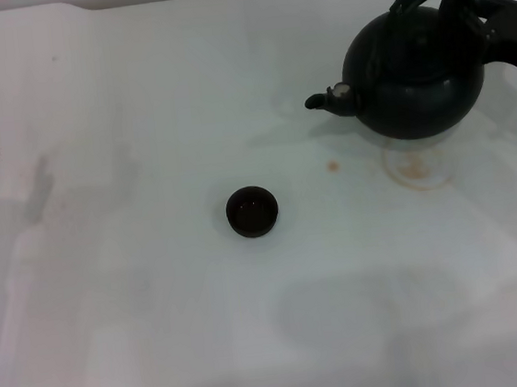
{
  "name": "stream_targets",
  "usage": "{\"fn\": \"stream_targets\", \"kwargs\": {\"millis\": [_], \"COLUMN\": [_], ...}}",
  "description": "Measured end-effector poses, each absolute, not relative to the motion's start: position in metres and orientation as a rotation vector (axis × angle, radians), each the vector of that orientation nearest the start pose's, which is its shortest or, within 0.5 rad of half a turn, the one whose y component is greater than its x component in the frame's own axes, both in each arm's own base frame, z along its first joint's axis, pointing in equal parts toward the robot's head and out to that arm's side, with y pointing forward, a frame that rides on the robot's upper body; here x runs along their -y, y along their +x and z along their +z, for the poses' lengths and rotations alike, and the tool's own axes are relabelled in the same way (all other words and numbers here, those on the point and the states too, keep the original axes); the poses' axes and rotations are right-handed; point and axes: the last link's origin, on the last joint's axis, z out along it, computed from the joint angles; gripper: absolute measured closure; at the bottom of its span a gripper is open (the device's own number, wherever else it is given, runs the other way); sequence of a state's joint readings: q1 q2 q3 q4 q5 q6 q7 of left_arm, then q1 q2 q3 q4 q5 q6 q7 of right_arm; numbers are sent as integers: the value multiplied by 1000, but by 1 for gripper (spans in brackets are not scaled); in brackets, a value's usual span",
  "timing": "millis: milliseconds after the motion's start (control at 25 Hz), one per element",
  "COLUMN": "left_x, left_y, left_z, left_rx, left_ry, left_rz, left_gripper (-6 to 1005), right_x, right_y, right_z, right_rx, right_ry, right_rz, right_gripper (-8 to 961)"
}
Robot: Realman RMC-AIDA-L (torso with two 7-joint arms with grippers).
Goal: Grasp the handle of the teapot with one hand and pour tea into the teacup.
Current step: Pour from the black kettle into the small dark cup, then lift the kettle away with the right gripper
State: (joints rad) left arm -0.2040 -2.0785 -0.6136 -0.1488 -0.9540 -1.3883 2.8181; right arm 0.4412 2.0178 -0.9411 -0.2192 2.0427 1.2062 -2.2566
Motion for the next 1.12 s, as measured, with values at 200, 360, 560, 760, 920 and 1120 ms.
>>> {"fn": "stream_targets", "kwargs": {"millis": [200, 360, 560, 760, 920, 1120], "left_x": [-240, -239, -240, -241, -241, -239], "left_y": [-362, -362, -362, -362, -362, -363], "left_z": [-16, -16, -16, -16, -16, -16], "left_rx": [677, 678, 677, 676, 677, 679], "left_ry": [-1559, -1559, -1560, -1560, -1560, -1556], "left_rz": [-820, -820, -823, -823, -823, -820], "left_gripper": [109, 109, 109, 109, 109, 110], "right_x": [-330, -325, -316, -311, -316, -330], "right_y": [326, 331, 330, 324, 316, 299], "right_z": [3, 8, 9, -2, -11, -13], "right_rx": [-712, -710, -645, -619, -597, -584], "right_ry": [-2031, -2015, -2085, -2168, -2221, -2276], "right_rz": [885, 882, 864, 843, 818, 775], "right_gripper": [767, 767, 767, 768, 768, 768]}}
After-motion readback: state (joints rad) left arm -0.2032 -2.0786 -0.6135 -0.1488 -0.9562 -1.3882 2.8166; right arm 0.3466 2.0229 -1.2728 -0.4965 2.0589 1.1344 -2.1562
